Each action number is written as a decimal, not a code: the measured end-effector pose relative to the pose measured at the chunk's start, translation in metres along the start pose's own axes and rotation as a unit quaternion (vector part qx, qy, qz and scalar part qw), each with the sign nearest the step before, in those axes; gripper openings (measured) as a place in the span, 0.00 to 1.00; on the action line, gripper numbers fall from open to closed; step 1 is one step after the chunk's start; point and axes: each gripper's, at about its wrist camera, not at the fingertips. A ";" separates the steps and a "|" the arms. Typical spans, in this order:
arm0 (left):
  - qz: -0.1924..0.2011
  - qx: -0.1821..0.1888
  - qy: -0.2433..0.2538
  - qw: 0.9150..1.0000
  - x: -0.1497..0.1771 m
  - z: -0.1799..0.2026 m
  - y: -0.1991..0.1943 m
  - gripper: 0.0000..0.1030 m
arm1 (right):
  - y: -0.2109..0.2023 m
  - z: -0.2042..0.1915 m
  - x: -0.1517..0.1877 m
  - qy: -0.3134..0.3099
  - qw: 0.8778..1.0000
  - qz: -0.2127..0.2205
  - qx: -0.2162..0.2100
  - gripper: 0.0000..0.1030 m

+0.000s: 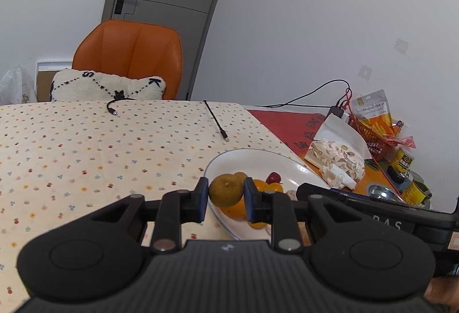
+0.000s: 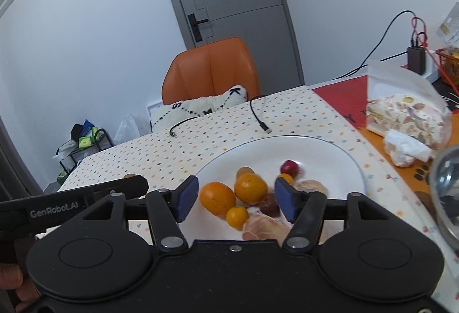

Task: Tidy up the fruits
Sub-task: 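Open both tools to drop the mandarin and kumquat onto the plate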

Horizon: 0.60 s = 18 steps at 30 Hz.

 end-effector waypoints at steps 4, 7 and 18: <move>0.001 0.010 0.003 1.000 0.000 0.008 0.001 0.24 | -0.008 0.006 0.000 0.004 1.000 0.004 0.007 0.59; 0.005 0.019 0.001 1.000 -0.001 0.011 0.000 0.24 | -0.013 0.011 0.000 0.010 1.000 0.008 0.010 0.60; -0.001 0.001 -0.010 1.000 -0.004 -0.002 -0.006 0.27 | -0.013 0.016 0.008 0.019 1.000 0.002 0.009 0.64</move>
Point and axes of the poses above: each gripper's, at about its wrist camera, not at the fingertips, and y roughly the way its jaws point, z to its right, x to its underside, and after that the axes turned 1 degree about -z, right-handed
